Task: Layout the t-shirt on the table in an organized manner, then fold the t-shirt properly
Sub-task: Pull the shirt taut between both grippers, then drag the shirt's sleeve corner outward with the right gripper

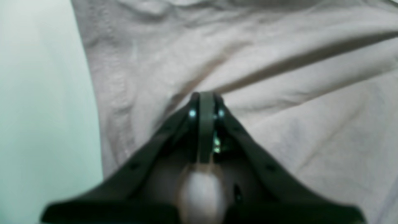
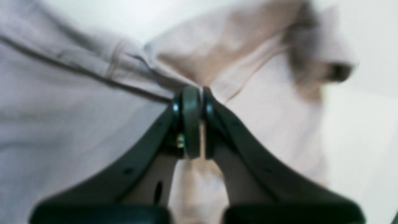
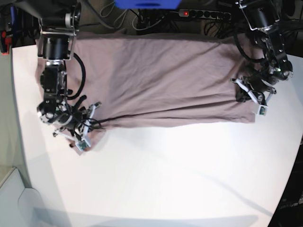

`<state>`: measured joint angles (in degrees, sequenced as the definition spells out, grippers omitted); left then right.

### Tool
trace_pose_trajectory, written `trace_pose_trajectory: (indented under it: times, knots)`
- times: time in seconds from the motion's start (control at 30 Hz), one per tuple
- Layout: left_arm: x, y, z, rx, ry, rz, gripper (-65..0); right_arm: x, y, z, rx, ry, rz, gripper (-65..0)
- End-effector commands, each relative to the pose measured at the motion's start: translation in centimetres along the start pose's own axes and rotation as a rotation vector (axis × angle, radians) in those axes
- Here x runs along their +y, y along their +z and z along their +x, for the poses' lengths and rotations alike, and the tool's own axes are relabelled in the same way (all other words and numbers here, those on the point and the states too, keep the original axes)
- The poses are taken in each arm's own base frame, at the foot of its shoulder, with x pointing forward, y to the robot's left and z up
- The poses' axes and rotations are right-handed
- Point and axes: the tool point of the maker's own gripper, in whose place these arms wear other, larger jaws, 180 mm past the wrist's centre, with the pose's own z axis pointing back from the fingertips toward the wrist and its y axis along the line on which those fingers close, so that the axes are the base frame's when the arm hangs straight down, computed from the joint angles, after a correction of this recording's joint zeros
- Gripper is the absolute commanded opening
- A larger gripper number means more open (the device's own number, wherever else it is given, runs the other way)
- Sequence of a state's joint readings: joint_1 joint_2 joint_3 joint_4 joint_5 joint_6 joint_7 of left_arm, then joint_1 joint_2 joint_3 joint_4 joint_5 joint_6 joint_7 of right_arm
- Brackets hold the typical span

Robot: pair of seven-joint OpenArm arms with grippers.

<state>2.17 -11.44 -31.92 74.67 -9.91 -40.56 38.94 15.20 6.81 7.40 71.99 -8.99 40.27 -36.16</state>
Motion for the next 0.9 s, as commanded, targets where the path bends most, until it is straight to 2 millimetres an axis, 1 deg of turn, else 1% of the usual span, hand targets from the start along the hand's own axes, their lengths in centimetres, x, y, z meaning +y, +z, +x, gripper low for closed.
trace_pose_trajectory:
  times: [0.0, 0.17, 0.23, 0.3, 0.4, 0.5, 0.6, 0.73, 0.8, 0.87]
  knots:
    - [1.0, 0.3, -0.6, 0.05, -0.024, 0.035, -64.1, -1.4, 0.7, 2.7, -0.069, 0.011, -0.032, -65.0]
    - [1.0, 0.3, -0.6, 0.05, -0.024, 0.035, -64.1, -2.6, 1.1, 5.1, -0.111, 0.022, -0.055, -65.0]
    - [1.0, 0.3, -0.6, 0.05, -0.024, 0.035, -64.1, -2.7, 1.1, 5.9, -0.126, 0.024, -0.056, -65.0]
    - [1.0, 0.3, -0.6, 0.05, -0.024, 0.035, -64.1, -2.1, 0.8, 7.2, -0.146, 0.036, -0.042, -65.0]
    - [0.9, 0.3, -0.6, 0.049, -0.023, 0.034, -64.1, -1.6, 0.8, 8.7, -0.166, 0.06, -0.033, -65.0]
    - [0.9, 0.3, -0.6, 0.049, -0.022, 0.033, -64.1, 0.1, 0.5, 11.2, -0.197, 0.117, -0.003, -65.0]
    - [0.6, 0.2, -0.7, 0.053, -0.021, 0.028, -64.1, 1.3, 0.4, 13.1, -0.217, 0.166, 0.016, -65.0]
    - [0.5, 0.1, -0.7, 0.054, -0.019, 0.026, -64.1, 2.3, 0.3, 14.1, -0.227, 0.199, 0.033, -65.0]
    - [0.5, 0.1, -0.8, 0.055, -0.018, 0.025, -64.1, 2.4, -0.3, 14.0, -0.209, 0.203, 0.047, -65.0]
    - [0.5, 0.1, -0.8, 0.055, -0.018, 0.025, -64.1, 2.3, -1.2, 13.4, -0.176, 0.19, 0.063, -65.0]
